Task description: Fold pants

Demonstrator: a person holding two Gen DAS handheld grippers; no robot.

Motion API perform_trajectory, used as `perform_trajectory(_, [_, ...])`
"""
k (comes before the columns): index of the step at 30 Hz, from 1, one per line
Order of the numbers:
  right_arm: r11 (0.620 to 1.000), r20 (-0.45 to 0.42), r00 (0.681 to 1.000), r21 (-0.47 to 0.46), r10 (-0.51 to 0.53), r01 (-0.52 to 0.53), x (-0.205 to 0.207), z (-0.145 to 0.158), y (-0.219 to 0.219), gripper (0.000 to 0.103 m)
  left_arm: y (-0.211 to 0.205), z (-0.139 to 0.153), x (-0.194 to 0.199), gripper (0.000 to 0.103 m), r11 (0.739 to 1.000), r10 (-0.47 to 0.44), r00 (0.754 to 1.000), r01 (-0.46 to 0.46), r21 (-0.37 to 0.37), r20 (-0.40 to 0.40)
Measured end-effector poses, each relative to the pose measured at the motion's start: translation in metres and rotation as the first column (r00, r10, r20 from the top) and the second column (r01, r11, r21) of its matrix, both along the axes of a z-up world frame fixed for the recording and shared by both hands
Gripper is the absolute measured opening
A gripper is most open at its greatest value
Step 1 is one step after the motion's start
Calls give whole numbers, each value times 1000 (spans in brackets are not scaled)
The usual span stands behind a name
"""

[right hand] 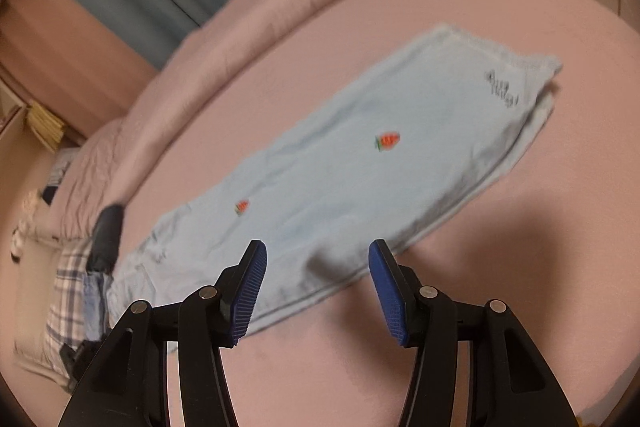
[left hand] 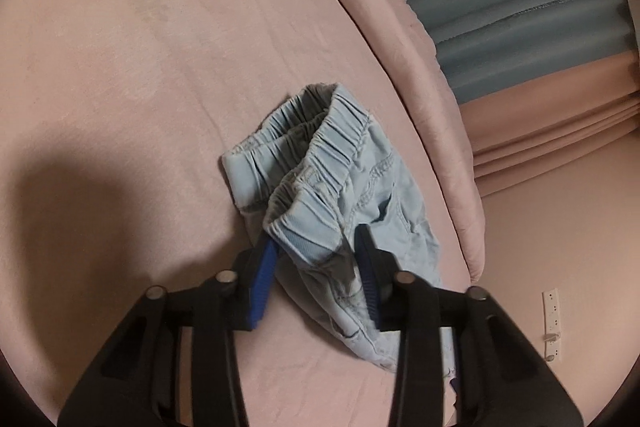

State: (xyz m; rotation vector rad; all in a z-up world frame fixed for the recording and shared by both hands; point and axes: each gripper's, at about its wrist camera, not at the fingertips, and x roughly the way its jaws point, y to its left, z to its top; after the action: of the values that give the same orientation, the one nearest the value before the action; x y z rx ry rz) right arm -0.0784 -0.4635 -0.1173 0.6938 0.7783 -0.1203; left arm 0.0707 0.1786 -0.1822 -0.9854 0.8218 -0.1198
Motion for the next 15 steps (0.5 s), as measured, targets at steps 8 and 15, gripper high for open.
perform_trajectory(8, [999,16,1000,24,25,-25,-10,1,12,55,5,53,17,20,994,0,991,-15,107,133])
perform_trajectory(15, [996,12,996,32,83,-83,2,2,32,55,35,28,33,20,990,39,998,-45,132,46])
